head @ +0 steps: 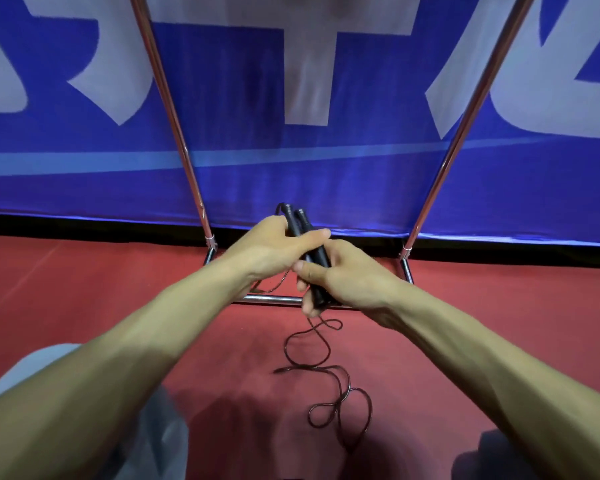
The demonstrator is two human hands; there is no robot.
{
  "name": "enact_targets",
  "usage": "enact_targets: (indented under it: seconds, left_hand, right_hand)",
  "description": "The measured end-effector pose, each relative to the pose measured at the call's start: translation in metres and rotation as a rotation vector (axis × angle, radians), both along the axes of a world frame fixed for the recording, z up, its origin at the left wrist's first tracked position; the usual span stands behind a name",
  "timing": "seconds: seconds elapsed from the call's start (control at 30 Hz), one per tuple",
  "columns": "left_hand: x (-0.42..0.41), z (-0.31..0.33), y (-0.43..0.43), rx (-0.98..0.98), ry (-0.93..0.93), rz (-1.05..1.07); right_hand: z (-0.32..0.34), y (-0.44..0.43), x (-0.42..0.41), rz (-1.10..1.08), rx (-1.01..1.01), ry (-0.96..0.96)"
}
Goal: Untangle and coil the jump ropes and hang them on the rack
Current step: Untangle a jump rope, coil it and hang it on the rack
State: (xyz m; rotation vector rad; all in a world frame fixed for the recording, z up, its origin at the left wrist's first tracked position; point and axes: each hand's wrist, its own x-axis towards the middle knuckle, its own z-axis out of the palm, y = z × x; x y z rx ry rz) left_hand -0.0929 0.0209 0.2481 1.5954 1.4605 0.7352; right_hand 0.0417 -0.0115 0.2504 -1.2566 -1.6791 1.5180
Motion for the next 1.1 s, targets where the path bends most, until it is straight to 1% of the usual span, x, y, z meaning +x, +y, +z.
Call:
enact_targets:
  seconds: [0.03, 0.07, 0.1, 0.13, 0.17, 0.2, 0.23, 0.27, 0.3, 0.33, 0.37, 0.4, 0.47, 0.5, 0.57, 0.63, 0.67, 0.73, 0.8, 0.9, 1.0, 1.07, 1.1]
  left_hand:
    - [0.001, 0.000, -0.001, 0.014, 0.023, -0.016]
    - [0.001, 0.000, -0.002, 0.030, 0.068, -0.040]
    - [0.001, 0.001, -0.004, 0.058, 0.153, -0.074]
    - [0.002, 0.002, -0.006, 0.089, 0.248, -0.106]
    - [0.001, 0.002, -0.009, 0.111, 0.309, -0.123]
    - [0.001, 0.002, -0.011, 0.109, 0.327, -0.139]
    - [0.000, 0.001, -0.014, 0.076, 0.316, -0.166]
    - [0.000, -0.001, -0.016, 0.052, 0.300, -0.200]
    - [-0.002, -0.004, -0.018, 0.044, 0.296, -0.243]
    - [-0.003, -0.005, -0.020, 0.057, 0.321, -0.289]
    - [-0.005, -0.007, -0.021, 0.083, 0.377, -0.331]
    - [-0.006, -0.008, -0.024, 0.125, 0.445, -0.359]
    - [-0.005, -0.009, -0.028, 0.230, 0.535, -0.394]
    - [-0.005, -0.009, -0.030, 0.297, 0.553, -0.414]
    - [-0.003, -0.007, -0.032, 0.414, 0.558, -0.442]
    - [-0.002, -0.004, -0.032, 0.488, 0.527, -0.438]
    - [-0.002, -0.003, -0.032, 0.516, 0.504, -0.430]
    - [-0.003, -0.003, -0.031, 0.567, 0.457, -0.397]
    - [-0.004, -0.003, -0.031, 0.602, 0.461, -0.350]
    - [-0.008, -0.001, -0.031, 0.608, 0.550, -0.264]
    - [-0.012, 0.001, -0.028, 0.567, 0.660, -0.128]
    - [-0.012, 0.002, -0.025, 0.514, 0.729, -0.066]
    - [-0.012, 0.002, -0.025, 0.485, 0.746, -0.056]
  right_hand:
    - [0.000, -0.002, -0.001, 0.027, 0.014, -0.008]
    - [0.000, -0.003, 0.000, 0.061, 0.052, -0.074]
    - [0.001, -0.003, 0.004, 0.105, 0.126, -0.217]
    - [0.003, -0.003, 0.009, 0.162, 0.205, -0.400]
    - [0.006, -0.004, 0.014, 0.224, 0.258, -0.573]
    - [0.009, -0.003, 0.020, 0.257, 0.283, -0.715]
    - [0.009, -0.005, 0.026, 0.247, 0.310, -0.839]
    - [0.008, -0.004, 0.032, 0.201, 0.383, -0.984]
    - [0.005, -0.002, 0.038, 0.126, 0.482, -1.128]
    - [0.002, 0.001, 0.044, 0.036, 0.555, -1.210]
    - [-0.001, 0.003, 0.049, -0.042, 0.592, -1.191]
    - [-0.002, 0.005, 0.054, -0.072, 0.578, -1.108]
    - [-0.005, 0.007, 0.059, -0.008, 0.509, -0.868]
    - [-0.006, 0.007, 0.059, 0.051, 0.497, -0.790]
    - [-0.009, 0.004, 0.056, 0.130, 0.503, -0.719]
    - [-0.010, 0.002, 0.055, 0.126, 0.541, -0.663]
    - [-0.008, 0.001, 0.055, 0.101, 0.513, -0.599]
    - [-0.006, -0.001, 0.057, 0.067, 0.335, -0.411]
    - [-0.005, -0.004, 0.057, 0.078, 0.165, -0.257]
    - [-0.006, -0.005, 0.054, 0.066, 0.103, -0.198]
    - [-0.004, -0.006, 0.055, 0.069, 0.003, -0.147]
    - [-0.004, -0.008, 0.056, 0.113, 0.001, -0.202]
    - [-0.004, -0.008, 0.057, 0.102, 0.031, -0.228]
